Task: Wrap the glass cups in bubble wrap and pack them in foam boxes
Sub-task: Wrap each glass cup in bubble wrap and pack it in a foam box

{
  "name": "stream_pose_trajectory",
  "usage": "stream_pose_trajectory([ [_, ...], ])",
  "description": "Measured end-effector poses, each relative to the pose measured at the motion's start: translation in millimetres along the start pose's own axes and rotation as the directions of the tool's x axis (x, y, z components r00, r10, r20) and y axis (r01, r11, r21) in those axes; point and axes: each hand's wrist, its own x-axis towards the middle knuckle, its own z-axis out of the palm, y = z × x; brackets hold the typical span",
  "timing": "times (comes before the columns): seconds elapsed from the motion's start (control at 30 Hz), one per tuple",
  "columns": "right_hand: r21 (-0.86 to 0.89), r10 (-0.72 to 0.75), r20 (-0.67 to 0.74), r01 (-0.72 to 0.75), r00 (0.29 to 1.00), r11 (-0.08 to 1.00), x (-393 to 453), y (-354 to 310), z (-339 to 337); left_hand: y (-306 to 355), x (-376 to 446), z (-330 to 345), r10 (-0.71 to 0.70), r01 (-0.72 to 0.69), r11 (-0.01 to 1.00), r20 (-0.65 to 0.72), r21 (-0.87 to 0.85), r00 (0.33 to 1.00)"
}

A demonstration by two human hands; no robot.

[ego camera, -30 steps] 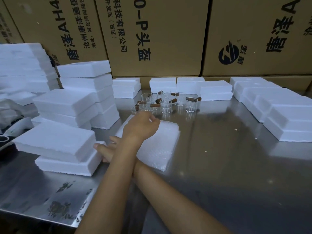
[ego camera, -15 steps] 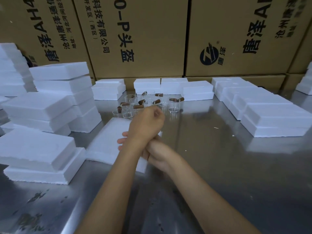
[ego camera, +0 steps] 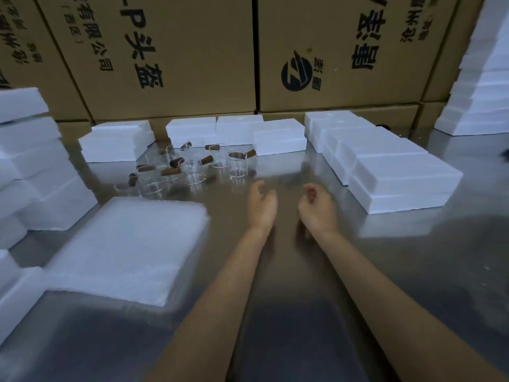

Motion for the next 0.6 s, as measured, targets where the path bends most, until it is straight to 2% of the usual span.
stream_pose_trajectory([
  [0.3,-0.209,-0.089,0.064,0.101,0.994,0.973,113,15,23,5,115,39,0.067,-0.054,0.992,-0.107,0.118,0.992],
  [0.47,-0.220,-0.140,0.043,0.146,0.989,0.965,170,16,48,8,174,58,0.115,-0.091,0.987,-0.185,0.131,0.976],
  [0.6,-0.138,-0.098,0.028,0.101,0.995,0.985,211,15,66,8,209,67,0.111,-0.089,0.991,-0.246,0.100,0.963],
])
